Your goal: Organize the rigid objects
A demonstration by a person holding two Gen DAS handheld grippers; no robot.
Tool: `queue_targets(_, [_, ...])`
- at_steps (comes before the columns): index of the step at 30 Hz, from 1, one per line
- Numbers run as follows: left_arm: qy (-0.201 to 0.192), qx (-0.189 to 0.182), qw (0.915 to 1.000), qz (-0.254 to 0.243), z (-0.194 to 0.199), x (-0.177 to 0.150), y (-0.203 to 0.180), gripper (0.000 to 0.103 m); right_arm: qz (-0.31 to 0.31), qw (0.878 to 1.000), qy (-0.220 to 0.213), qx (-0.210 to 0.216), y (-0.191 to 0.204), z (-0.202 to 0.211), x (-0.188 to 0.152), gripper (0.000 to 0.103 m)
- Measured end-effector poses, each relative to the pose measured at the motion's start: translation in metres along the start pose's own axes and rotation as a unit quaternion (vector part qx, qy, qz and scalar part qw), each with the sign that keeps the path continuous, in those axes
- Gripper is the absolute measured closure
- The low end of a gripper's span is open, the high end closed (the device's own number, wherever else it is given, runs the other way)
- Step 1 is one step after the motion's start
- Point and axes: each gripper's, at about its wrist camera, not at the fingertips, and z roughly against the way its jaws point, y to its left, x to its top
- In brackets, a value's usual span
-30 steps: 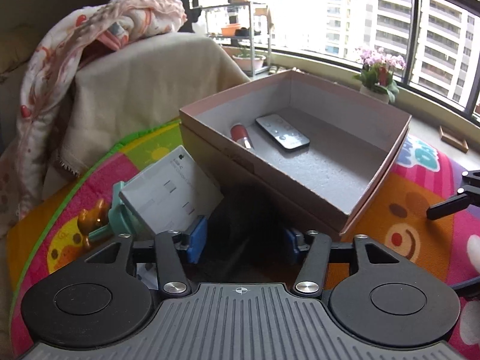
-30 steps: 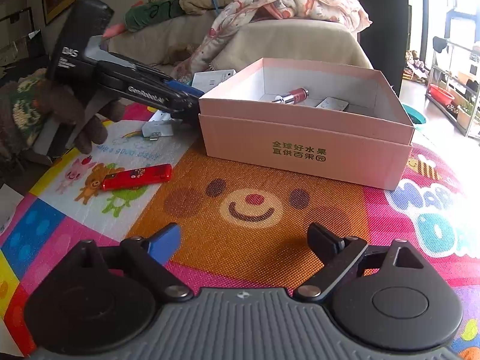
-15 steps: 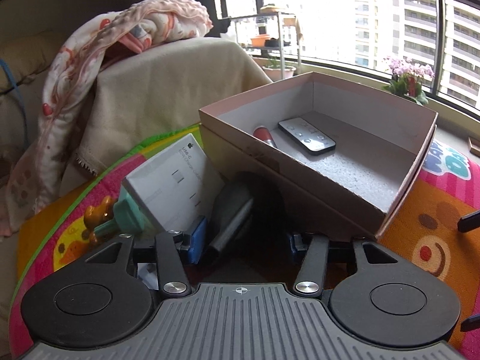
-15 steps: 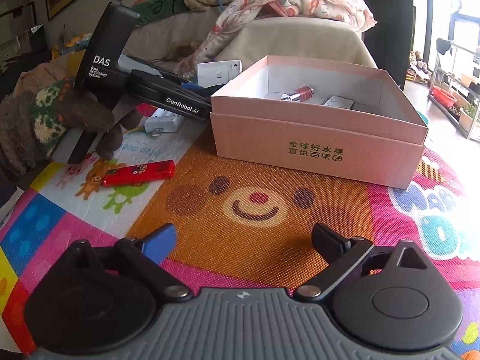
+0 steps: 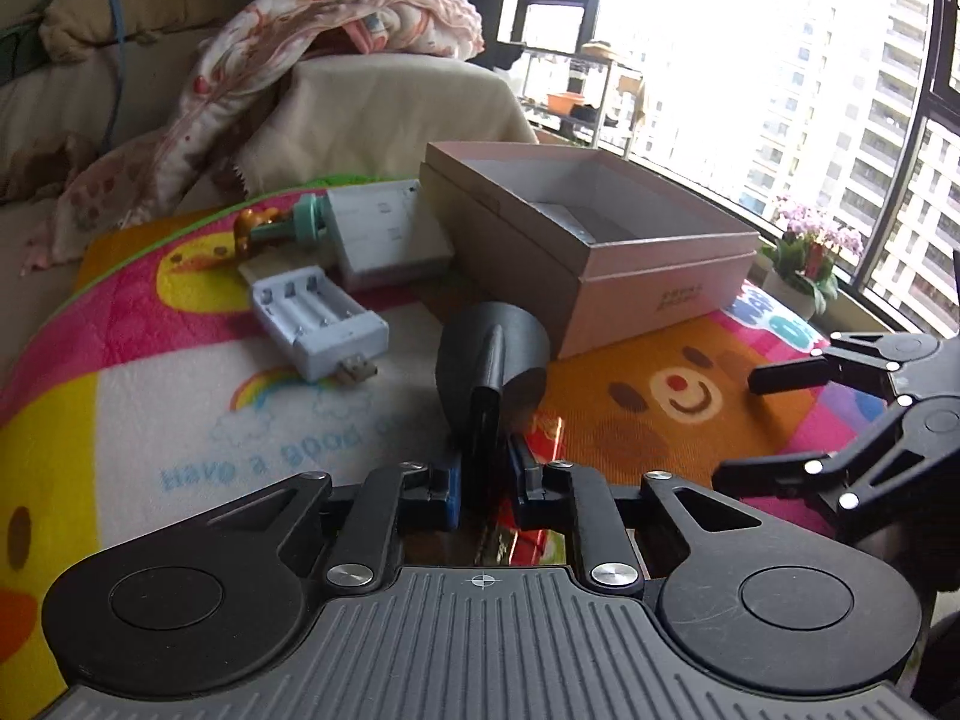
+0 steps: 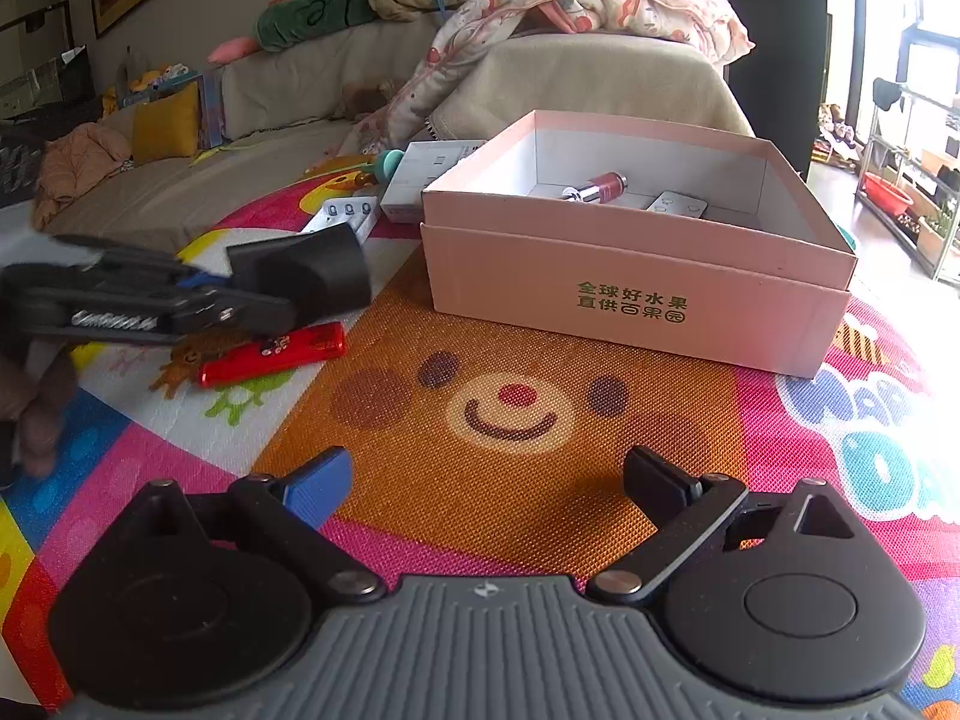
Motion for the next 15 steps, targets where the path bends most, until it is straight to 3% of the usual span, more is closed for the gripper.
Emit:
queue_targets(6, [0.018, 0.027, 0.9995, 0.001, 0.017, -0.009, -0.008, 0.084, 0.009, 1.0, 0.003, -0.009, 0.003, -0.002, 0.001, 0.006])
queue_targets(9, [0.021, 0.01, 0.9997, 0.003, 0.015, -0.01, -0.012, 0.083, 0.014, 1.0, 0.005, -0.014, 0.004, -0.002, 0.0, 0.006])
queue_targets(11, [0.037, -0.005, 0.9993, -0.001, 0.008, -0.012, -0.019, 0.069, 0.016, 1.0, 0.005, -0.016, 0.004, -0.003, 0.001, 0.006])
queue_targets(15, [0.025, 0.01, 0.9986, -0.045, 0.003, -0.014, -0.042, 0.06, 0.013, 1.0, 0.005, -0.019, 0.004, -0.003, 0.0, 0.006])
